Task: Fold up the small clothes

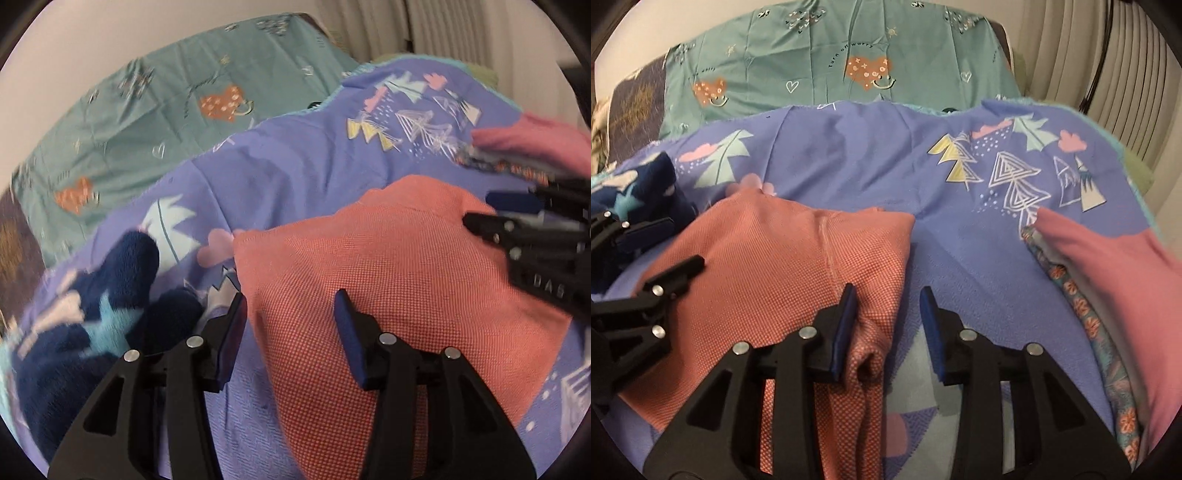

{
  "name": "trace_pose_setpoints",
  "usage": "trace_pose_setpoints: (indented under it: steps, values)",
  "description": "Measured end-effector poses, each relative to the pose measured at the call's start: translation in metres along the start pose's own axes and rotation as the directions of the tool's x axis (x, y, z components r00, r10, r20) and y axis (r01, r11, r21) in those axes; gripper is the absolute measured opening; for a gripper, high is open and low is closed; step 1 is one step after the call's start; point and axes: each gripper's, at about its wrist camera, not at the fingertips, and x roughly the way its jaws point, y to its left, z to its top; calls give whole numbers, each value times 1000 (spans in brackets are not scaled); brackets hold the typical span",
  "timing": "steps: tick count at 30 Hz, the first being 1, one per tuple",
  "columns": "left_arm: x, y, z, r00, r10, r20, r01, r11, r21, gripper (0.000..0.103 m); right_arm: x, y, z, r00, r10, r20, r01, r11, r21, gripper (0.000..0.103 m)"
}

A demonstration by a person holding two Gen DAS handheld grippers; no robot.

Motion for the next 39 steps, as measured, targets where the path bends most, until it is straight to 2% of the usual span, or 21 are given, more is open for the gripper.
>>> trace_pose_setpoints:
  steps: [2, 5, 7, 8, 9, 10, 11, 12, 14, 17, 20, 23, 25, 27, 29, 34, 39]
  values:
    - [2, 2, -1, 1000, 12, -5, -12, 999, -31, 60, 0, -2, -2, 1000, 3, 11, -3, 1000, 7, 37]
    - [-1, 7, 2, 1000, 11, -25, -13, 998, -63, 63, -5, -9, -2, 1000, -3, 9, 3, 999, 46, 45]
    - [-28, 10, 3, 998, 38, 41, -34, 995, -97, 63, -22, -13, -3, 998, -48, 34, 46, 996, 71, 45]
    - [-41, 11, 3, 996, 33, 84, -24, 994, -105, 63, -45, -13, -7, 990, -102, 101, 96, 993, 64, 45]
    - [-65, 12, 3, 990, 26, 141, -10, 994, -112, 63, -59, -12, -10, 983, -123, 135, 117, 992, 51, 46]
    - [-82, 12, 2, 984, 21, 175, 0, 993, -117, 65, -74, -10, -14, 976, -140, 165, 136, 990, 39, 52]
    - [-105, 13, 0, 976, 13, 215, 17, 991, -133, 73, -97, -11, -20, 972, -141, 191, 134, 990, 45, 62]
    - [-120, 13, -1, 971, 11, 241, 26, 989, -147, 77, -110, -12, -24, 972, -127, 198, 117, 991, 61, 65]
    - [-156, 11, -7, 954, 31, 297, 24, 984, -178, 91, -149, -17, -34, 971, -77, 226, 54, 993, 109, 73]
    - [-214, 5, -22, 921, 56, 385, 22, 981, -195, 99, -202, -16, -49, 955, -73, 288, 29, 988, 154, 84]
    - [-249, -2, -36, 909, 54, 414, 32, 980, -198, 102, -250, -10, -62, 938, -85, 335, 27, 984, 176, 94]
    - [-285, -10, -52, 908, 68, 413, 26, 976, -218, 102, -290, -6, -78, 928, -86, 362, 15, 980, 197, 101]
    - [-301, -13, -60, 911, 77, 406, 19, 974, -227, 102, -309, -4, -87, 926, -79, 369, 4, 980, 201, 101]
    - [-317, -19, -68, 915, 113, 388, -21, 972, -233, 102, -327, -4, -95, 925, -74, 372, -4, 979, 204, 101]
    - [-330, -24, -76, 916, 143, 374, -54, 970, -238, 102, -340, -1, -103, 930, -64, 362, -10, 980, 201, 101]
    - [-362, -33, -98, 923, 103, 372, -13, 972, -236, 102, -363, 7, -122, 940, -50, 338, -21, 979, 201, 101]
    - [-381, -40, -119, 932, 112, 344, -22, 966, -256, 102, -378, 5, -143, 954, -46, 296, -26, 972, 235, 101]
